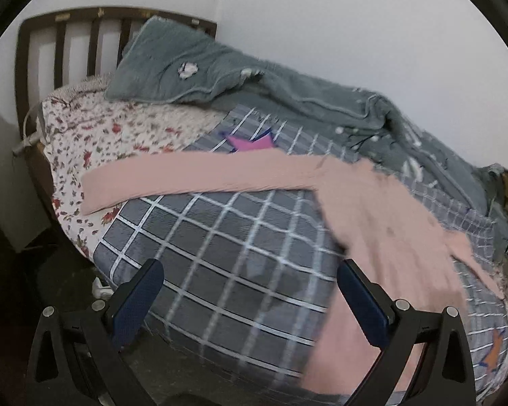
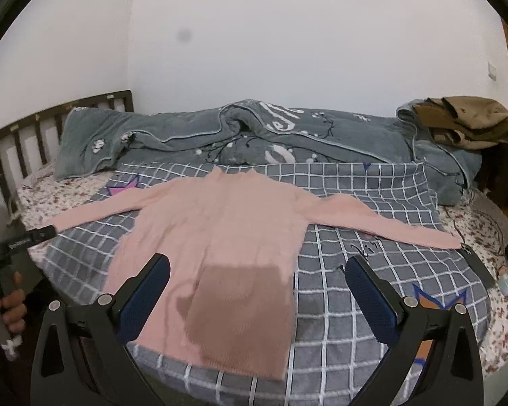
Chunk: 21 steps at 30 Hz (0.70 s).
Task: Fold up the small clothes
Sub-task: 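Grasp the sweater sleeve end with the left gripper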
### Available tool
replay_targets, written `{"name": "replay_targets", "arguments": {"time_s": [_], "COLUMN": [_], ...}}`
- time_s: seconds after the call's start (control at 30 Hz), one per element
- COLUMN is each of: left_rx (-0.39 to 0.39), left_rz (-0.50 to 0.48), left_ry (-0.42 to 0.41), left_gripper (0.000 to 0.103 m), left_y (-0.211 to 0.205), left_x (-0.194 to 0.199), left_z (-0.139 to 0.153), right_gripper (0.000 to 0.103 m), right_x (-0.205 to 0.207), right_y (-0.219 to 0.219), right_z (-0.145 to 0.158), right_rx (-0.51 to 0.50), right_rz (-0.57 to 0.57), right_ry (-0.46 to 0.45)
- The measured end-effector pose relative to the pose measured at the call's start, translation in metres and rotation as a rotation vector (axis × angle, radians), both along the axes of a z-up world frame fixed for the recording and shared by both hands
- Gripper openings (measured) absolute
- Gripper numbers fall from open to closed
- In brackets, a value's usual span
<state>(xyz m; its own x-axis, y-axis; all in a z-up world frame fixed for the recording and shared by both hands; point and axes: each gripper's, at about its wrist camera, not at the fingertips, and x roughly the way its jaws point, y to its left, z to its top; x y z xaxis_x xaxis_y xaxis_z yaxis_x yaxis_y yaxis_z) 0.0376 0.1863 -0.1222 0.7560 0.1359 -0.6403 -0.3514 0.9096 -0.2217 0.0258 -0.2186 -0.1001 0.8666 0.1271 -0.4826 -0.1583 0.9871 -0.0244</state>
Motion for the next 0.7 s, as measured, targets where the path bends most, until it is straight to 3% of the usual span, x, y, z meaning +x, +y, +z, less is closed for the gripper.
{"name": "replay_targets", "arguments": {"time_s": [0.1, 0.23, 0.47, 0.6, 0.7], "left_rx": [0.001, -0.105, -0.225, -0.369, -0.365], "left_rz": [0.028, 0.074, 0.159, 0.239, 0.292], "left_ry": [0.025, 0.049, 0.008, -0.038, -0.035], "left_gripper": [0.103, 0.101, 0.091, 0.08, 0.074], "left_y": [0.024, 0.065, 0.118, 0.148, 0.16], "left_x": [0.013, 0.033, 0.054, 0.061, 0.066], "left_z": [-0.02, -0.043, -0.065, -0.078, -0.081], "right_gripper": [0.098, 0.095, 0.092, 0.092, 0.092], "right_x": [0.03, 0.067, 0.119, 0.144, 0.158], "right_y": [0.011, 0.02, 0.024, 0.023, 0.021], "right_z": [-0.02, -0.038, -0.054, -0.059, -0.06], "right_rx": [0.024, 0.064, 0.106, 0.101, 0.111], "right_rz": [0.033, 0.048, 0.07, 0.084, 0.094], "right_ry": [0.068, 0.095, 0.083, 0.104, 0.107]}}
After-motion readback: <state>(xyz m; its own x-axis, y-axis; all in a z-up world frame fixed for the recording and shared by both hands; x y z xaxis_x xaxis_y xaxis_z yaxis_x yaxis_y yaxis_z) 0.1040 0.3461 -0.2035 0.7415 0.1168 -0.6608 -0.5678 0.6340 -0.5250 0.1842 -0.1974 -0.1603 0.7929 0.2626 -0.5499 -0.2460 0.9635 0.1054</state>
